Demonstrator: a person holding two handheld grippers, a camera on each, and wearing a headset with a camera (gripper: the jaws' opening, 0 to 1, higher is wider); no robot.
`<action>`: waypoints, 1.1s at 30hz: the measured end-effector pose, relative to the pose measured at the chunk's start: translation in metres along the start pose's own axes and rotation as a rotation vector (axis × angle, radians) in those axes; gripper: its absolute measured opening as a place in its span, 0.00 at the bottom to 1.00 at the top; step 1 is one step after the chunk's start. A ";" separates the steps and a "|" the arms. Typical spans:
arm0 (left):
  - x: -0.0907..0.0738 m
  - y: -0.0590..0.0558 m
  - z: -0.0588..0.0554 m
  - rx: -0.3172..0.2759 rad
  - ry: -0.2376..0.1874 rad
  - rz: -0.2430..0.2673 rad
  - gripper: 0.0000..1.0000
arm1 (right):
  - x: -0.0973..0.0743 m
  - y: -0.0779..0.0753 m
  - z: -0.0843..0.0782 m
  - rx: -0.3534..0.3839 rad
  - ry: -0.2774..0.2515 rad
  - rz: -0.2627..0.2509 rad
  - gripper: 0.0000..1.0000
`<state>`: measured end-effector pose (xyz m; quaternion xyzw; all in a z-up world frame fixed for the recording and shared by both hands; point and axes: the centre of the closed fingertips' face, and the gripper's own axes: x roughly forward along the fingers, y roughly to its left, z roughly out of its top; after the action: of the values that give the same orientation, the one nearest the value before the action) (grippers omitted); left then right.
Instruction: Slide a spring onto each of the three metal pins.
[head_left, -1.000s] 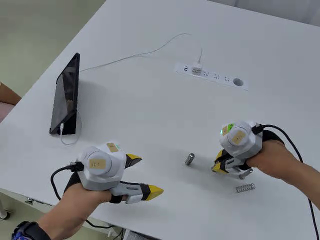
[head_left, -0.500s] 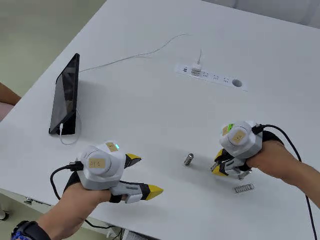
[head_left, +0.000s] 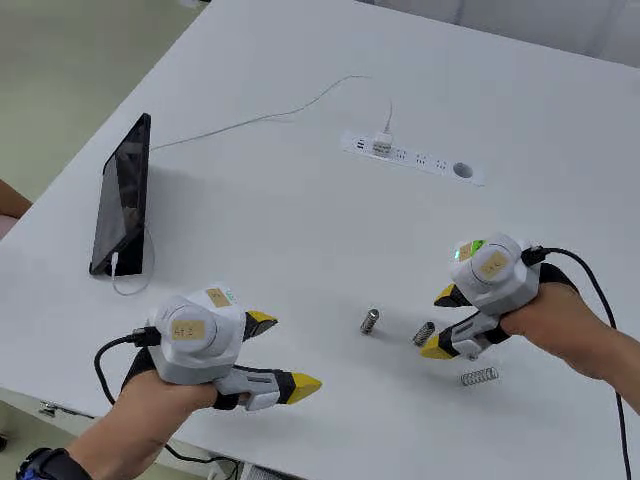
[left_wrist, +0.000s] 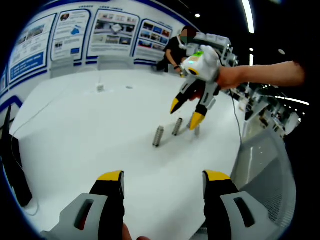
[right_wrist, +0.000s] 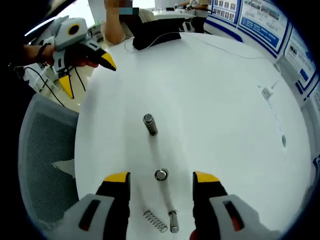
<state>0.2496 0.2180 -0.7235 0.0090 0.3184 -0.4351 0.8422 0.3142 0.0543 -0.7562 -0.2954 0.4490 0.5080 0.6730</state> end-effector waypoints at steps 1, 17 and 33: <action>0.000 0.000 0.000 -0.003 -0.002 -0.001 0.65 | -0.001 0.000 0.000 0.007 -0.011 -0.007 0.52; -0.001 -0.003 0.003 0.002 -0.010 0.002 0.65 | -0.021 -0.001 0.010 0.323 -0.354 -0.087 0.60; 0.003 -0.008 0.007 -0.003 -0.012 -0.001 0.66 | -0.039 0.000 0.003 0.435 -0.475 -0.125 0.63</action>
<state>0.2485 0.2091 -0.7176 0.0048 0.3141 -0.4351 0.8438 0.3124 0.0404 -0.7198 -0.0447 0.3584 0.4126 0.8363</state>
